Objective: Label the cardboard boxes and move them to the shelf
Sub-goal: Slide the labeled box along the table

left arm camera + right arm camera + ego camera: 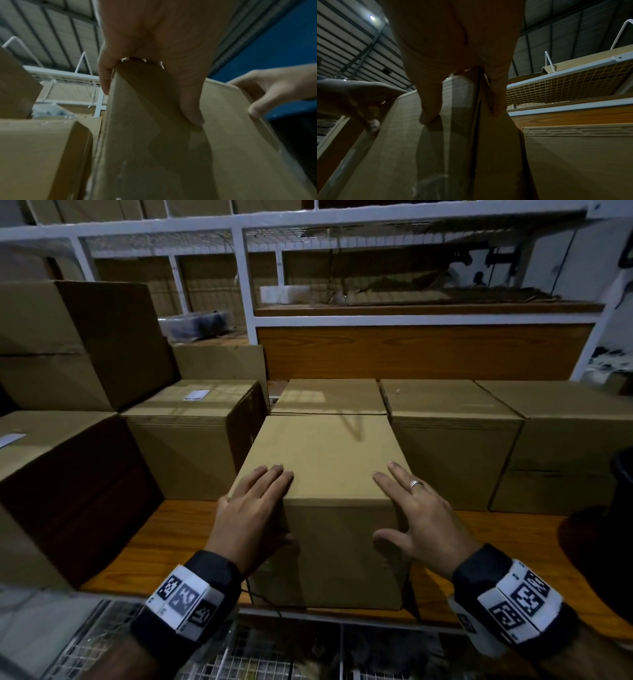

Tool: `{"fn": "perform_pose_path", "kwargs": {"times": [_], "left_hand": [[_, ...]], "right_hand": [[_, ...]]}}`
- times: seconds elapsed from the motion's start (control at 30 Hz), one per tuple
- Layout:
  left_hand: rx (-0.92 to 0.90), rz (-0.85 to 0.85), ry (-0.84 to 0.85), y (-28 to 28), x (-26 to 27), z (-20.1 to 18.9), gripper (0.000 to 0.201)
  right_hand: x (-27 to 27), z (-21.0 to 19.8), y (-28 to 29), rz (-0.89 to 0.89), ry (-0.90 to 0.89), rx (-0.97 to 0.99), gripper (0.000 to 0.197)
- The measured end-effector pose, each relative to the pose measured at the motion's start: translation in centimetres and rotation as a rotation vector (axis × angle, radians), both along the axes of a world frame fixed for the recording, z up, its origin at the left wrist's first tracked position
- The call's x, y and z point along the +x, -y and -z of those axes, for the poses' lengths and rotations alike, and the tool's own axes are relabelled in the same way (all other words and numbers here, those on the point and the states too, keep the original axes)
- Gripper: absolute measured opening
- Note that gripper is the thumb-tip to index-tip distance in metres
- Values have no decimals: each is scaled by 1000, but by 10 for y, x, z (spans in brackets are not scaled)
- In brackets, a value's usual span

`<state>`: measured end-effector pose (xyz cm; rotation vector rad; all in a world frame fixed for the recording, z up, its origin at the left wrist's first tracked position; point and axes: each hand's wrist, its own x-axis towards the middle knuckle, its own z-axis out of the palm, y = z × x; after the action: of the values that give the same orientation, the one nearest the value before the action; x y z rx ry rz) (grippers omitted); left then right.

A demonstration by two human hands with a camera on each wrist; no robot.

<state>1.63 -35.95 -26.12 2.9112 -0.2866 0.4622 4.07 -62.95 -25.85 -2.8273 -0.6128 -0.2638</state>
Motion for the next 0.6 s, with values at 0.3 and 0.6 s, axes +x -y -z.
{"fn": "perform_pose_path", "kwargs": {"times": [0.3, 0.6], "left_hand": [[-175, 3, -24, 0, -1, -8, 87], [-217, 23, 0, -3, 2, -6, 86]], "right_hand": [[-2, 0, 2, -12, 23, 15, 90], [1, 4, 5, -13, 62, 48, 91]]}}
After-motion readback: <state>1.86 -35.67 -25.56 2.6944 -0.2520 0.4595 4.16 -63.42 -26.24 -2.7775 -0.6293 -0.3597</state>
